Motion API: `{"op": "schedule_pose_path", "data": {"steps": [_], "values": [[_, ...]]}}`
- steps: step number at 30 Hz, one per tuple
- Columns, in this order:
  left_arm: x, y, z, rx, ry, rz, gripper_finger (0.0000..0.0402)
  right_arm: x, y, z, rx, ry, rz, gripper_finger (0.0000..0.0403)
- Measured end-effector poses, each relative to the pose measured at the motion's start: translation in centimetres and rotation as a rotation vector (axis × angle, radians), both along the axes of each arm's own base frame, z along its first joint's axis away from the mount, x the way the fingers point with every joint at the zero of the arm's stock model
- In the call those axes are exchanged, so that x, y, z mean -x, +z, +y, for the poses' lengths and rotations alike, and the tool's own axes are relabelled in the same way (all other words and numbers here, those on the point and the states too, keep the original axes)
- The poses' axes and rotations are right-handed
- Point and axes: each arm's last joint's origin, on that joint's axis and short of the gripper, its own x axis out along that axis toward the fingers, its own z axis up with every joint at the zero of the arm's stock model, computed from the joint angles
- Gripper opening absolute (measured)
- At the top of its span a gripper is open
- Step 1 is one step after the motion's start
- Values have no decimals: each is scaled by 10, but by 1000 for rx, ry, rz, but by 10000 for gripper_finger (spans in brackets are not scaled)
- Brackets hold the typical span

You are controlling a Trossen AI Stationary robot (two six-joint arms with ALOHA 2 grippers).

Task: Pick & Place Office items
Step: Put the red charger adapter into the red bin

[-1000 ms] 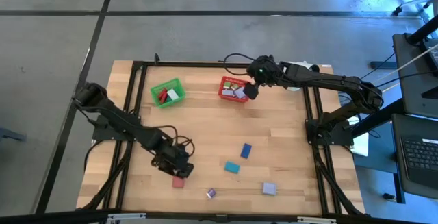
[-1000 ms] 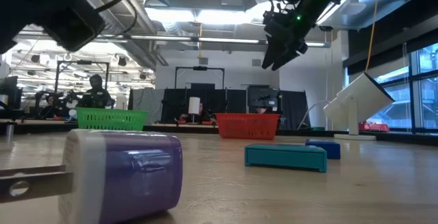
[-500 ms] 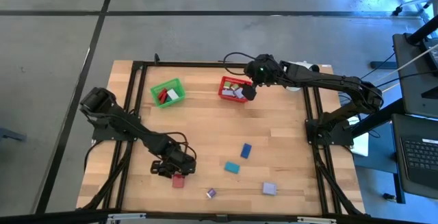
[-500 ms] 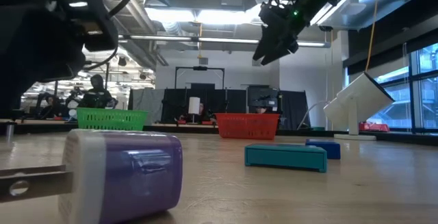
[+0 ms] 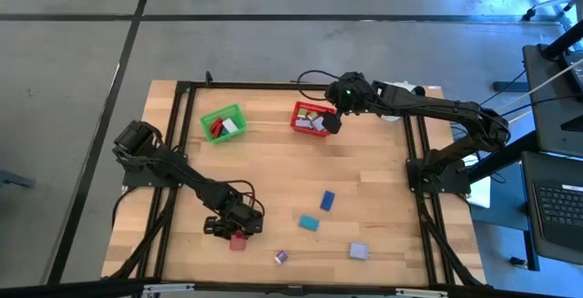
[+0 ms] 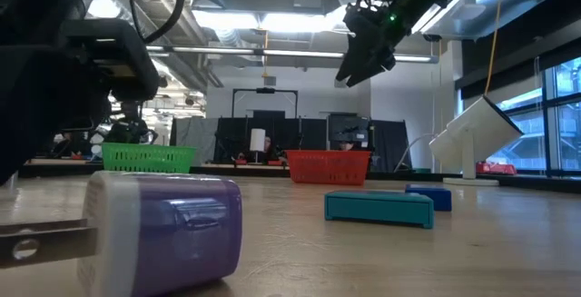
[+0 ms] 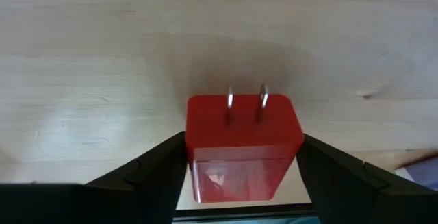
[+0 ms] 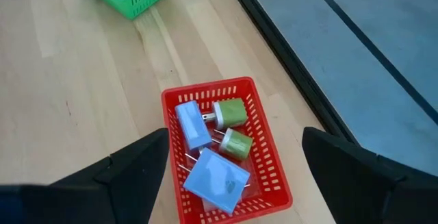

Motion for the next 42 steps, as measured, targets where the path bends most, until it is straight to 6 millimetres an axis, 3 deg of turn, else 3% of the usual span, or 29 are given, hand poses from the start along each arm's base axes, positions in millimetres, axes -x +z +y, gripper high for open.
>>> {"op": "schedule_pose_path", "data": {"steps": [5, 9, 13, 20, 24, 27, 36, 42], "values": [[-3, 1, 1, -3, -61, -57, 204, -1, 1, 0, 6, 4, -7, 336], [-12, 3, 8, -30, -92, -157, 203, -1, 1, 0, 7, 3, -10, 336], [-23, 13, 30, -164, -110, -300, 203, -1, 1, 0, -11, -17, -23, 336], [-40, 43, 113, -548, -147, -516, 203, -3, 3, -1, -16, -34, -62, 336], [-39, 71, 161, -749, -154, -631, 203, 0, 7, 0, -51, -71, -87, 336], [-34, 96, 187, -937, -213, -730, 203, 5, 15, 2, -78, -76, -129, 336], [-22, 165, 217, -1735, -550, -811, 214, 17, 46, 8, -136, -113, -345, 336], [-19, 202, 227, -2161, -583, -914, 216, 12, 69, 10, -219, -11, -595, 336]]}}
